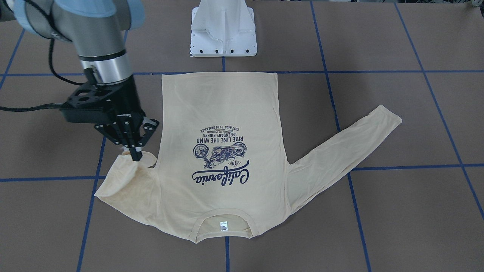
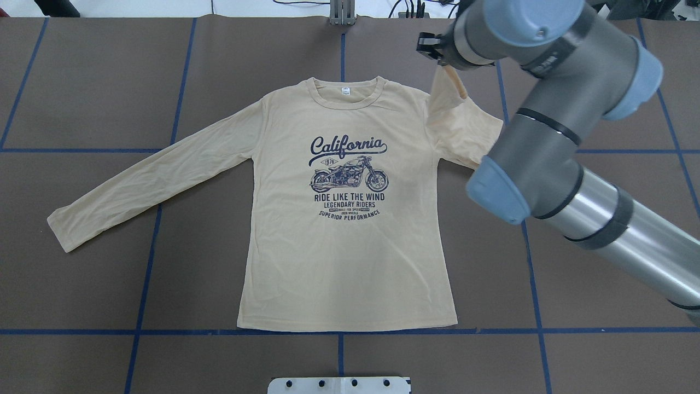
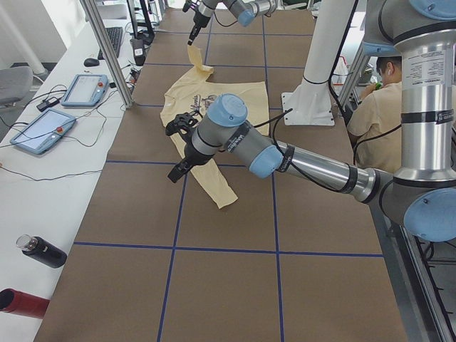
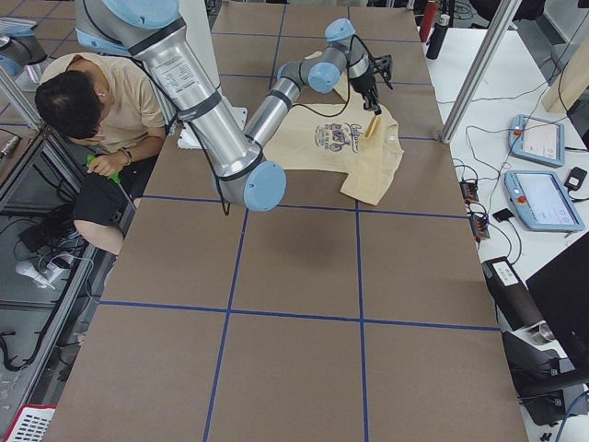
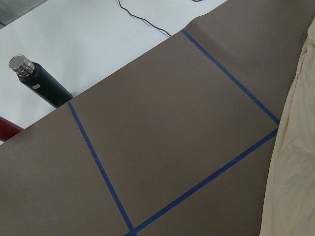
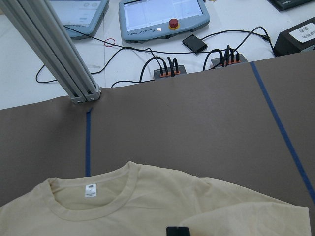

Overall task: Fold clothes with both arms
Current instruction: 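Fold the held sleeve across the shirt front with the right gripper, release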

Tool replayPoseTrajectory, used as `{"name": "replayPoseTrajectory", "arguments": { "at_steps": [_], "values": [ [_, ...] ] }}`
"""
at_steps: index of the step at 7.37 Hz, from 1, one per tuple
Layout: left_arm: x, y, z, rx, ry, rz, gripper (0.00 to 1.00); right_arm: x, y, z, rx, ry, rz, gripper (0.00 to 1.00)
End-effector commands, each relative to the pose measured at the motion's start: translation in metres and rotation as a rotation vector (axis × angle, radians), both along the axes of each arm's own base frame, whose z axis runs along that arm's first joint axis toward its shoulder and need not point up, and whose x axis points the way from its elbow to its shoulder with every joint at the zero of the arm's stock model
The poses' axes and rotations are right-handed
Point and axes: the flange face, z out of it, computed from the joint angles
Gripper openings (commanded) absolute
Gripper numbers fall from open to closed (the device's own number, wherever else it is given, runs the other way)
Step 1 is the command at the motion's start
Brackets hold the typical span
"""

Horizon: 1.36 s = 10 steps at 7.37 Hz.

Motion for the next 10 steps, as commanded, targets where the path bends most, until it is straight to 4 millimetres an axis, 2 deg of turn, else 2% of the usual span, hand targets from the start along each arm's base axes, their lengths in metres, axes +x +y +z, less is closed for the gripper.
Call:
{"name": "replayPoseTrajectory", "arguments": {
  "at_steps": [1,2,3,4,5,6,7,8,10],
  "values": [
    [0.000,0.000,0.002,-0.004,-0.001,0.000,1.00,-0.113,0.006,-0.078,0.020,0.027,0.059,0.00],
    [0.000,0.000,0.003,-0.006,-0.001,0.000,1.00,-0.171,0.010,-0.104,0.015,0.062,0.082,0.00],
    [0.000,0.000,0.006,-0.012,-0.001,0.000,1.00,-0.221,0.009,-0.117,-0.007,0.089,0.102,0.00],
    [0.000,-0.001,0.007,-0.015,-0.002,-0.001,1.00,-0.249,0.003,-0.133,-0.004,0.084,0.113,0.00],
    [0.000,-0.001,0.008,-0.016,-0.001,0.000,1.00,-0.268,0.005,-0.154,-0.010,0.094,0.100,0.00],
    [0.000,-0.002,0.009,-0.018,-0.001,0.000,1.00,-0.279,0.009,-0.177,-0.033,0.070,0.114,0.08],
    [0.000,-0.001,0.008,-0.018,0.000,-0.001,1.00,-0.290,0.009,-0.200,-0.076,0.044,0.151,0.96],
    [0.000,-0.001,0.008,-0.019,0.000,-0.002,1.00,-0.290,0.007,-0.216,-0.086,0.024,0.155,0.99],
    [0.000,-0.003,0.011,-0.021,0.000,0.001,1.00,-0.281,0.002,-0.228,-0.092,-0.003,0.144,0.99]
  ]
}}
